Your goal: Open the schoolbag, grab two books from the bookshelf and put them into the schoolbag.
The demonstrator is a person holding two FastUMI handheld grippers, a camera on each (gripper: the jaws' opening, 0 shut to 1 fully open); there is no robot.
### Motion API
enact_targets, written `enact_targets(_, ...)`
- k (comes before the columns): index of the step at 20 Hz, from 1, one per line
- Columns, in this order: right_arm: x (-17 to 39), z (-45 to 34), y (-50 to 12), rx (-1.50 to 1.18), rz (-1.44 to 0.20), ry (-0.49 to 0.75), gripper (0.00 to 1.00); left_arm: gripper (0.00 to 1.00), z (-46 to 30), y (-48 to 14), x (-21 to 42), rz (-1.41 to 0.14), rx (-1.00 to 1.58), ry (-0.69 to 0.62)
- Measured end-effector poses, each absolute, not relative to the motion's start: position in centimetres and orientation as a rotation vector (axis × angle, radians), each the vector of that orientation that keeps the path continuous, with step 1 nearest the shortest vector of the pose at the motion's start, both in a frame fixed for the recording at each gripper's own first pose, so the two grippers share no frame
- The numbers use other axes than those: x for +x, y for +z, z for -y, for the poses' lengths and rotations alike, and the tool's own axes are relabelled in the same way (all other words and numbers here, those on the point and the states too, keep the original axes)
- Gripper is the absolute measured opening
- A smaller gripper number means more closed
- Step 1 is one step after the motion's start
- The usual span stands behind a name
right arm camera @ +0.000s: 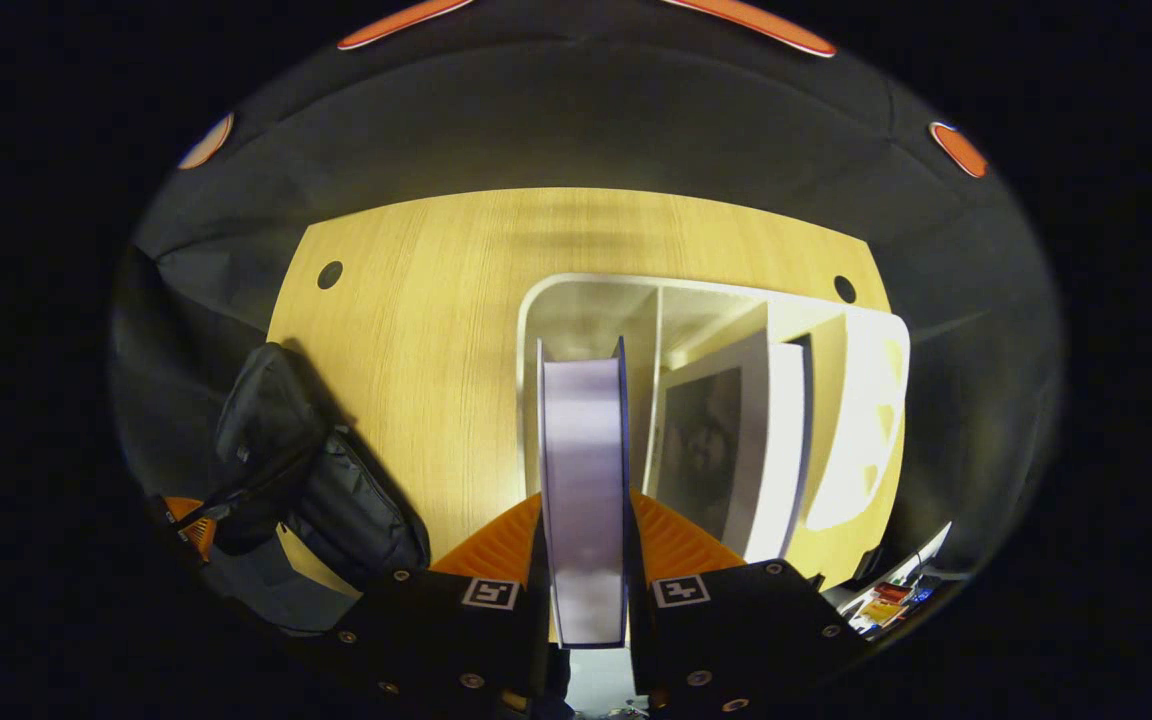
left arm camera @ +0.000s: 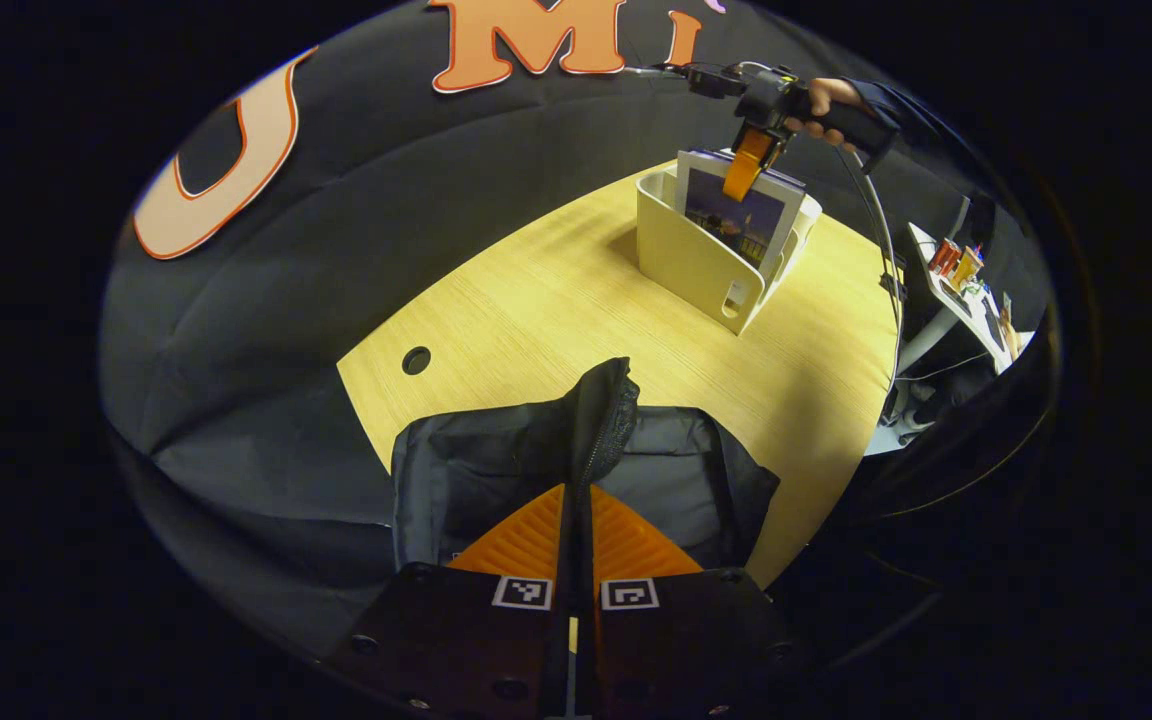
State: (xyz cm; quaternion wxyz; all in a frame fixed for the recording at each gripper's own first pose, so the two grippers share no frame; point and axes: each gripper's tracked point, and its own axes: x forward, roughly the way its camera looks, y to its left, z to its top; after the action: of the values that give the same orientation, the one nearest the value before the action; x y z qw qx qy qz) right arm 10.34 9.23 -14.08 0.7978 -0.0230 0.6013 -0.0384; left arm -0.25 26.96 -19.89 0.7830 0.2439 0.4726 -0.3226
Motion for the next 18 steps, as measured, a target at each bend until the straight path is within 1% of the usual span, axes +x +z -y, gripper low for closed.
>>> enact_targets(4,5.9,-9.0,-12.4,-0.017,-1.270,-0.086,0.33,0.04,-26.5,-20.2,-0.3,-1.026,0.528,-0.713)
enact_targets(9,-1.8,-10.0,-11.7,0.042,-1.251,-0.077,0.33,0.04,-26.2,-20.4,-0.7,-1.022,0.555,-0.731)
enact_targets(14,-7.7,-11.4,-12.0,0.199,-1.223,-0.074,0.32,0.04,-25.6,-20.1,-1.3,-1.016,0.564,-0.742)
enact_targets(18,-10.9,-13.1,-12.9,0.325,-1.201,-0.031,0.30,0.04,-25.6,-19.6,-1.4,-0.993,0.561,-0.739)
